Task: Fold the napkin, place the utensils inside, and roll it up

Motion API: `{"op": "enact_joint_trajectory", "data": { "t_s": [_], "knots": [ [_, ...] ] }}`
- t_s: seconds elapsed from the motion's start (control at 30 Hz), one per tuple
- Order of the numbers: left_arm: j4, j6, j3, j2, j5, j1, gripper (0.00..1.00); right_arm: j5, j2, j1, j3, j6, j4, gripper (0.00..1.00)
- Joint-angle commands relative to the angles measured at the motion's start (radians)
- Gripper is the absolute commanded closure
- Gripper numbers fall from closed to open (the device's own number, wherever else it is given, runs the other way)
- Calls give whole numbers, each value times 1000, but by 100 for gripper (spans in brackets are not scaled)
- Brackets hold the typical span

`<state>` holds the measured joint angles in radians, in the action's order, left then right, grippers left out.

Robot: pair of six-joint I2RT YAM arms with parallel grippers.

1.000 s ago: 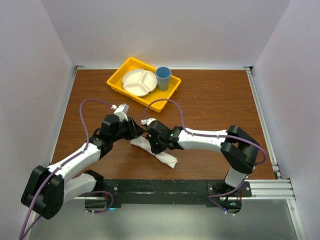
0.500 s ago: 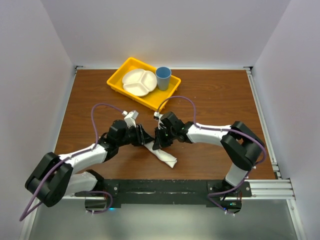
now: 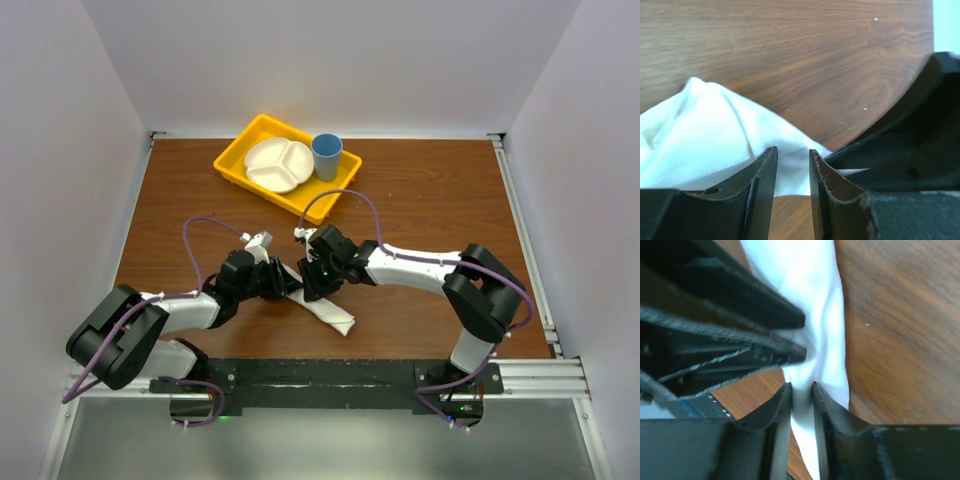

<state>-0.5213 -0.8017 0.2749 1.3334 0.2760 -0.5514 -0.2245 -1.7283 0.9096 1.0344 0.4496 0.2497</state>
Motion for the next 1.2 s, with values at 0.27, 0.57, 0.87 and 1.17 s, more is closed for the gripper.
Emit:
{"op": "enact_joint_trajectory", "data": {
  "t_s": [0.27,0.57,0.87,1.17],
  "knots": [
    [52,67,-3,23,-64,27,63,339,18,89,-40,-129,187,56],
    [72,78,21,44,-37,36,63,588,79,271,29,-212,218,43],
    [73,73,44,78,14,53,63,591,10,293,67,-391,126,25],
    [90,88,40,56,41,76,63,593,-79,290,58,-370,42,25]
  ]
}}
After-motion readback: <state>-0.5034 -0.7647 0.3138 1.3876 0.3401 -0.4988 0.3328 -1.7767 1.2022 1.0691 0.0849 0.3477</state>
